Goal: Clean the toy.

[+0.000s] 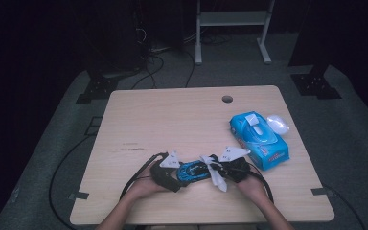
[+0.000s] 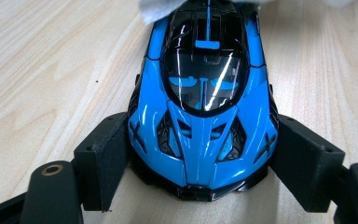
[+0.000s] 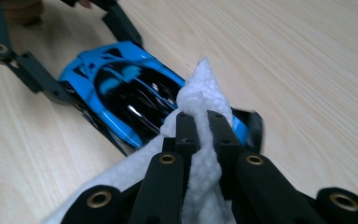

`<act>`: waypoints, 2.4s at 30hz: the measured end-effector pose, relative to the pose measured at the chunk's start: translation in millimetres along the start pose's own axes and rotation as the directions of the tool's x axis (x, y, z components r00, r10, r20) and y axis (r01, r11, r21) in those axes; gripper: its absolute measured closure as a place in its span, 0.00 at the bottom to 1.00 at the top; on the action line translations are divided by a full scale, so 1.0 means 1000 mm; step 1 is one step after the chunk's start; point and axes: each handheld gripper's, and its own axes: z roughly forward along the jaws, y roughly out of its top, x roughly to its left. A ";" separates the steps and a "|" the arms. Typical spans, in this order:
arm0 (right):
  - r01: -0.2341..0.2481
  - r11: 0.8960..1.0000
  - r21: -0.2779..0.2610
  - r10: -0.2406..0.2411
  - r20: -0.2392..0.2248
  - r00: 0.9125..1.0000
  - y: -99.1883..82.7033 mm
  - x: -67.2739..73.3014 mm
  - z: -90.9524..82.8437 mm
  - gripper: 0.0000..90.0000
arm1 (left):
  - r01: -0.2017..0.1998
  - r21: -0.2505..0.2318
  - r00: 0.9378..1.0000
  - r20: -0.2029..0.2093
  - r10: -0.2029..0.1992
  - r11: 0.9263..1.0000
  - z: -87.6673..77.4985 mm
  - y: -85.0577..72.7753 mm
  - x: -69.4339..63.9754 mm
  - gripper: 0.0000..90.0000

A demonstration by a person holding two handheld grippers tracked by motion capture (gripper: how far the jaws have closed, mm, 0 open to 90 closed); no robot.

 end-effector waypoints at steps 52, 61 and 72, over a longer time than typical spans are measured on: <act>-0.060 0.998 0.033 0.059 0.044 0.997 0.016 -0.026 -0.002 0.93 | -0.002 -0.009 1.000 0.004 0.002 1.000 0.000 -0.001 0.001 0.27; -0.054 0.997 0.050 0.054 0.018 0.998 0.013 -0.025 0.007 0.93 | 0.000 -0.010 1.000 0.005 0.000 1.000 0.000 -0.001 0.001 0.27; -0.026 0.999 0.021 0.026 -0.006 1.000 0.014 -0.014 -0.009 0.93 | 0.000 -0.009 1.000 0.004 0.000 1.000 0.000 -0.001 0.000 0.27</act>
